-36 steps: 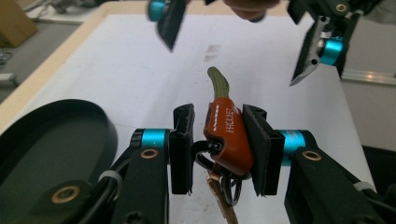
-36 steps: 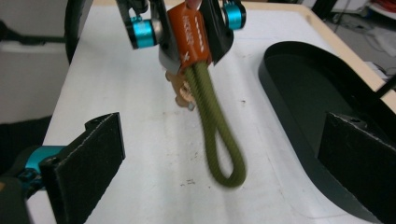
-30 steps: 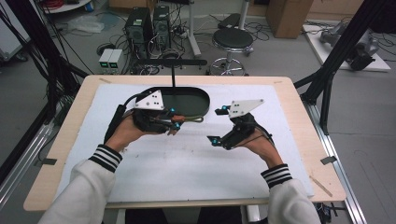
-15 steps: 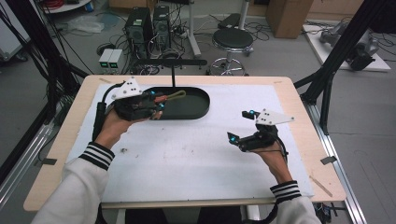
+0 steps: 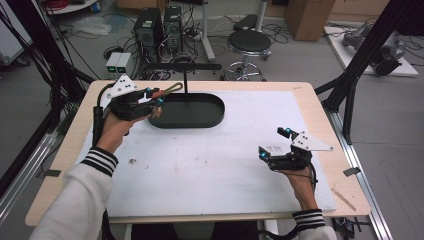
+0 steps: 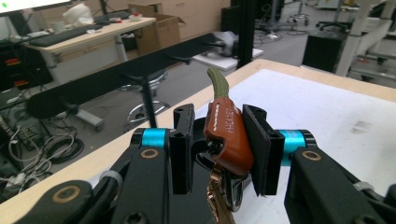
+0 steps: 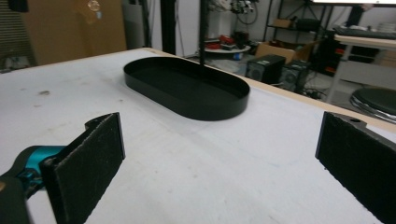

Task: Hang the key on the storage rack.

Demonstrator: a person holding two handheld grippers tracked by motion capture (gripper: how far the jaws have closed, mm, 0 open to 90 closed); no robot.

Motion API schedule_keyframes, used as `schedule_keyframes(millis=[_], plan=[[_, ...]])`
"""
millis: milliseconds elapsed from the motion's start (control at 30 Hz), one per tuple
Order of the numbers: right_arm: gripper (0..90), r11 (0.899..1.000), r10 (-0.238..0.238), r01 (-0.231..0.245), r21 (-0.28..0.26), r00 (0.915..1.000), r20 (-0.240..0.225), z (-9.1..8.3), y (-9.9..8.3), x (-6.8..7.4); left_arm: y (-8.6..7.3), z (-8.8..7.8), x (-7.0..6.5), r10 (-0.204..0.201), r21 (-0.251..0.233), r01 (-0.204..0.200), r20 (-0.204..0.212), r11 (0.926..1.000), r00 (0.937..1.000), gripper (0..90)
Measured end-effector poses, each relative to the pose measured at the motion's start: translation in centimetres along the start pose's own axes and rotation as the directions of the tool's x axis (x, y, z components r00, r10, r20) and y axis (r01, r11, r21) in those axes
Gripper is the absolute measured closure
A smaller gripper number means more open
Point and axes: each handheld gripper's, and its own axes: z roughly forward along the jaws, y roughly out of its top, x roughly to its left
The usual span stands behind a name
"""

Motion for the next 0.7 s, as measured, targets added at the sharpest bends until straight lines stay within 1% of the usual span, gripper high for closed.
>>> schedule_keyframes(millis=[33,100,133,167,267,300,333,400,433,500,567,600,667,700], plan=[[0.3,1.0,-0.001,0.001,-0.009,0.9999,0.015,-0.2,-0.2,0.0,-0.1,0.0,0.3,-0.006,-0.004,0.006,-0.008,1.0,1.0,65.2],[0.3,1.0,-0.005,0.006,-0.021,0.9993,0.036,-0.5,-0.5,0.2,-0.2,-0.1,0.8,-0.007,0.003,0.007,-0.022,1.0,0.9997,65.2],[0.3,0.999,-0.014,0.016,-0.031,0.9989,0.045,-0.6,-0.6,0.2,-0.2,-0.1,1.0,-0.007,0.016,0.008,-0.029,0.9998,0.9996,65.2],[0.3,0.999,-0.011,0.013,-0.041,0.9988,0.047,-0.7,-0.7,0.3,-0.2,-0.1,1.2,-0.007,0.019,0.008,-0.037,0.9998,0.9993,65.2],[0.3,0.998,-0.012,0.015,-0.056,0.9978,0.065,-0.8,-1.2,0.4,0.0,-0.4,1.9,-0.015,0.002,0.015,-0.051,0.9999,0.9986,65.2],[0.3,0.998,0.0,0.003,-0.055,0.9981,0.061,-0.9,-1.3,0.4,0.0,-0.5,2.2,-0.015,0.001,0.015,-0.057,0.9999,0.9983,65.3],[0.3,0.998,0.005,0.0,-0.068,0.9975,0.07,-0.9,-1.4,0.4,0.0,-0.6,2.4,-0.018,0.0,0.018,-0.059,0.9998,0.9981,65.2],[0.3,0.996,-0.004,0.011,-0.089,0.9964,0.084,-1.1,-1.6,0.4,0.0,-0.6,2.9,-0.019,-0.003,0.019,-0.073,0.9998,0.9972,65.2],[0.3,0.996,0.004,0.004,-0.088,0.9966,0.083,-1.1,-1.7,0.5,0.0,-0.6,3.1,-0.021,-0.004,0.021,-0.082,0.9998,0.9964,65.2],[0.3,0.995,0.003,0.006,-0.096,0.9959,0.09,-1.3,-2.0,0.4,0.0,-0.7,3.7,-0.028,-0.011,0.027,-0.097,0.9996,0.9949,65.2],[0.3,0.995,0.021,-0.012,-0.098,0.9956,0.091,-1.5,-2.3,0.4,0.0,-0.7,4.2,-0.039,-0.015,0.038,-0.104,0.9992,0.9939,65.2],[0.4,0.995,0.029,-0.019,-0.099,0.9951,0.094,-1.6,-2.5,0.3,0.1,-0.6,4.3,-0.034,-0.013,0.033,-0.114,0.9994,0.9929,65.2],[0.4,0.995,0.037,-0.026,-0.101,0.9943,0.1,-1.7,-2.9,0.3,0.0,-0.7,4.6,-0.045,-0.027,0.042,-0.125,0.9987,0.9911,65.3],[0.4,0.995,0.037,-0.027,-0.101,0.9938,0.105,-1.8,-3.1,0.2,-0.1,-0.6,4.8,-0.045,-0.024,0.043,-0.131,0.9988,0.9903,65.3]])
